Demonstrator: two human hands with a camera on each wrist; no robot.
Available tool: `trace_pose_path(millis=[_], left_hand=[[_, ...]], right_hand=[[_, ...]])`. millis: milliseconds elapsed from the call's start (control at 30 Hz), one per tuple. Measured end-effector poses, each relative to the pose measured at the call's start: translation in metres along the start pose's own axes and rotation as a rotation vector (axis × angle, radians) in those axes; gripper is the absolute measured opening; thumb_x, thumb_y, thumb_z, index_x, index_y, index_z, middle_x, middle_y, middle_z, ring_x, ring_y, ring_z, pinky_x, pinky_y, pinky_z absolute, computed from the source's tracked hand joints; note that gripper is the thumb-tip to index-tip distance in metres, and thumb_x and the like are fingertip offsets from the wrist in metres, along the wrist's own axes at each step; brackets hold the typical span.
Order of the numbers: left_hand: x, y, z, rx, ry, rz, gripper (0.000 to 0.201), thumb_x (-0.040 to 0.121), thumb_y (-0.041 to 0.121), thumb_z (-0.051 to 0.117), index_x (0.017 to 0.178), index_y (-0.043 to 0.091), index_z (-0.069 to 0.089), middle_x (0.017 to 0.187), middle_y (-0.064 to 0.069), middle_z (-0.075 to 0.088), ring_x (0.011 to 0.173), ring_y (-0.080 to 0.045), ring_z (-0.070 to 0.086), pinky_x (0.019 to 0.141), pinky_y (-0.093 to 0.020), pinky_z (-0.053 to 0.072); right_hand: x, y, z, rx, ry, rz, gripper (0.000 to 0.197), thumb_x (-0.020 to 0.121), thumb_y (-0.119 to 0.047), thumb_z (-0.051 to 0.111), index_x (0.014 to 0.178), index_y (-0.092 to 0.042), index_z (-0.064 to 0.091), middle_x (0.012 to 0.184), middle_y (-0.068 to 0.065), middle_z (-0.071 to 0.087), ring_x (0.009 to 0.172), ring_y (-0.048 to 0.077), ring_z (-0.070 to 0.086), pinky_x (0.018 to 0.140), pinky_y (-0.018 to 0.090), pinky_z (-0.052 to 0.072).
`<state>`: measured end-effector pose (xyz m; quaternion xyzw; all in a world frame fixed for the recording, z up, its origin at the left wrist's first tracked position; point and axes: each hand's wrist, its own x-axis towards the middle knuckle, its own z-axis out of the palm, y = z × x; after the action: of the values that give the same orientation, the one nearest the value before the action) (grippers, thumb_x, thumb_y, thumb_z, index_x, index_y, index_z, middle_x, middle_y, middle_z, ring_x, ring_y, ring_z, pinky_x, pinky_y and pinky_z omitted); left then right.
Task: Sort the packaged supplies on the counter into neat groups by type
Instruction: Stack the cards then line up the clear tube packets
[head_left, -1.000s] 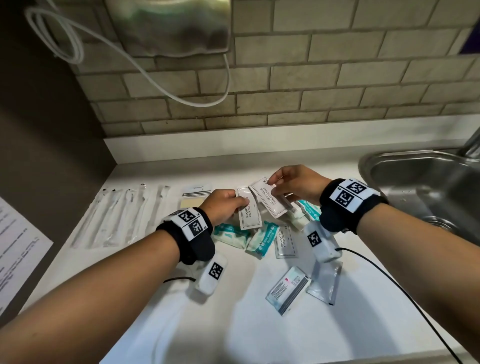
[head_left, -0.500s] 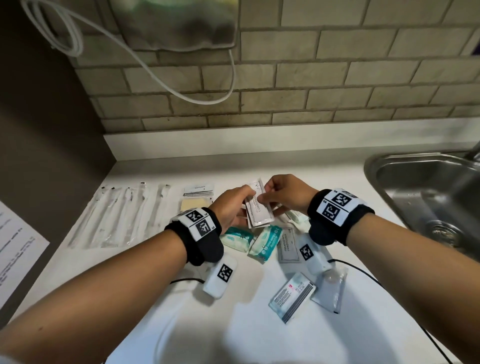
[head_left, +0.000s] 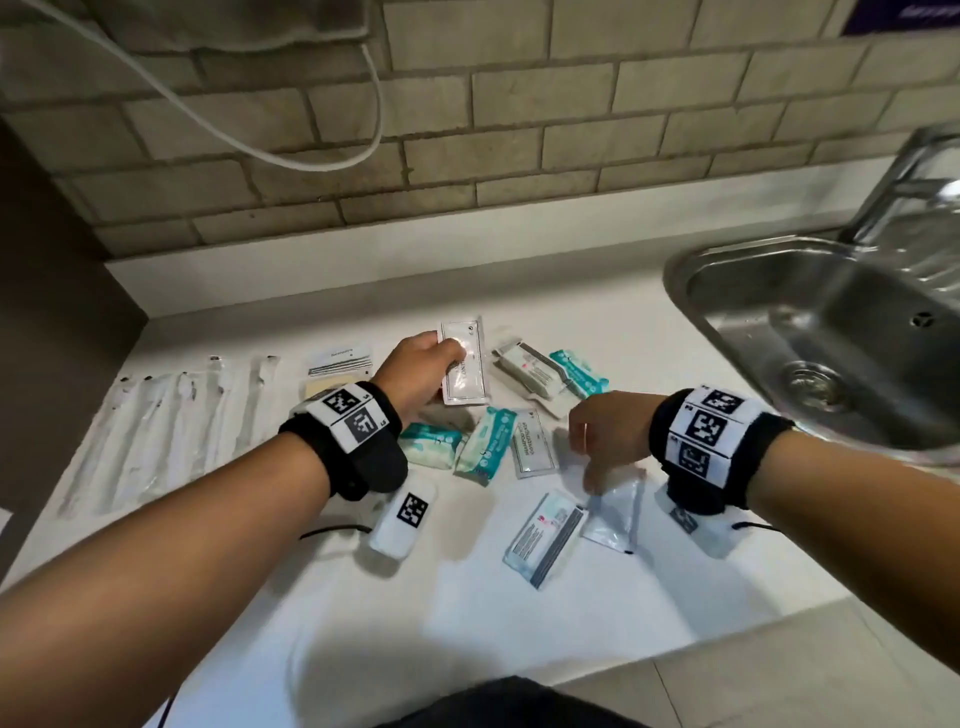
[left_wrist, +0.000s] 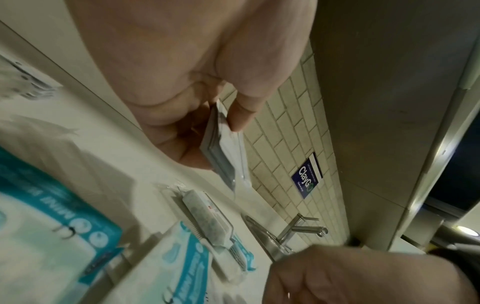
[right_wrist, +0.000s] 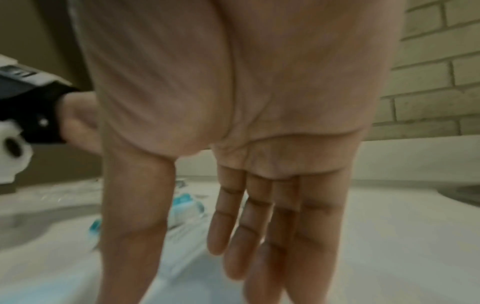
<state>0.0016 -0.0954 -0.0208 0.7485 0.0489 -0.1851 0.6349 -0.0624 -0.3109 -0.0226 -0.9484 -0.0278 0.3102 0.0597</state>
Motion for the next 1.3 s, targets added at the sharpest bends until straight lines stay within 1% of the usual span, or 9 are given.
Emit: trace_pose_path(millis=[167,300,367,500,567,700,900,1100,1300], left_hand=[[-0.010,-0.002,0.021,0.059,-0.023,0.078,0.009,0.085,0.017,0.056,0.078,0.013,0.054,0.072,-0.009,0.052,0.071,-0.024,0.053,0.073,-0.043,0.046],[-0.012,-0.011,0.032,0.123,-0.055,0.086,0.026,0.076,0.026,0.056,0.095,0.008,0.062,0.084,-0.014,0.060,0.079,-0.026,0.058,0.076,-0.041,0.047],[-0.012,-0.011,0.035,0.141,-0.062,0.090,0.027,0.075,0.026,0.055,0.095,0.008,0.060,0.085,-0.015,0.058,0.079,-0.025,0.057,0.076,-0.040,0.047],[-0.016,-0.013,0.036,0.158,-0.058,0.102,0.034,0.069,0.031,0.055,0.094,0.009,0.060,0.088,-0.012,0.057,0.079,-0.025,0.054,0.075,-0.039,0.045],[-0.017,-0.013,0.033,0.167,-0.044,0.100,0.032,0.075,0.028,0.056,0.097,0.005,0.062,0.087,-0.013,0.059,0.079,-0.025,0.056,0.075,-0.039,0.047],[-0.011,-0.016,0.028,0.171,0.006,0.127,0.012,0.093,0.014,0.051,0.088,0.010,0.062,0.082,-0.009,0.064,0.071,-0.024,0.060,0.069,-0.032,0.049],[-0.006,-0.015,0.017,0.129,0.068,0.130,0.029,0.066,0.034,0.058,0.085,0.013,0.063,0.081,-0.012,0.058,0.077,-0.023,0.054,0.076,-0.039,0.045],[-0.012,-0.015,0.006,0.173,0.128,0.155,0.014,0.074,0.029,0.058,0.072,0.016,0.054,0.071,-0.005,0.050,0.072,-0.020,0.045,0.071,-0.034,0.036],[-0.011,-0.018,0.001,0.210,0.111,0.160,0.023,0.074,0.033,0.057,0.082,0.011,0.056,0.075,-0.009,0.048,0.071,-0.020,0.044,0.069,-0.035,0.035]], right_hand=[[-0.018,0.013,0.028,-0.038,0.081,0.038,0.072,0.067,-0.028,0.082,0.130,-0.021,0.047,0.127,0.000,0.050,0.108,0.019,0.052,0.090,0.030,0.048],[-0.021,0.013,0.027,0.004,0.120,0.052,0.083,0.066,-0.033,0.085,0.136,-0.017,0.044,0.131,0.003,0.050,0.117,0.024,0.052,0.100,0.036,0.047],[-0.022,0.014,0.024,0.048,0.121,0.084,0.082,0.065,-0.031,0.086,0.134,-0.015,0.045,0.128,0.004,0.054,0.113,0.023,0.054,0.096,0.033,0.048],[-0.022,0.019,0.013,0.176,0.099,0.103,0.065,0.063,-0.027,0.089,0.116,-0.011,0.056,0.102,0.002,0.065,0.078,0.017,0.059,0.068,0.025,0.050],[-0.021,0.021,0.002,0.214,0.147,0.075,0.056,0.063,-0.026,0.089,0.110,-0.014,0.061,0.096,0.000,0.065,0.076,0.016,0.060,0.059,0.020,0.046],[-0.016,0.019,-0.030,0.237,0.324,-0.076,0.022,0.074,-0.025,0.078,0.086,-0.018,0.061,0.077,-0.005,0.058,0.075,0.016,0.053,0.055,0.021,0.037],[-0.007,0.001,-0.041,0.317,0.400,-0.259,0.008,0.095,-0.012,0.045,0.088,-0.013,0.040,0.077,0.002,0.055,0.067,0.022,0.056,0.055,0.028,0.040],[0.001,-0.003,-0.029,0.313,0.361,-0.361,0.031,0.076,-0.019,0.071,0.085,-0.019,0.041,0.093,0.000,0.041,0.069,0.017,0.044,0.061,0.027,0.041],[0.006,-0.006,-0.037,0.662,0.341,-0.349,0.026,0.084,0.000,0.057,0.080,-0.020,0.042,0.075,-0.001,0.052,0.056,0.013,0.042,0.047,0.018,0.036]])
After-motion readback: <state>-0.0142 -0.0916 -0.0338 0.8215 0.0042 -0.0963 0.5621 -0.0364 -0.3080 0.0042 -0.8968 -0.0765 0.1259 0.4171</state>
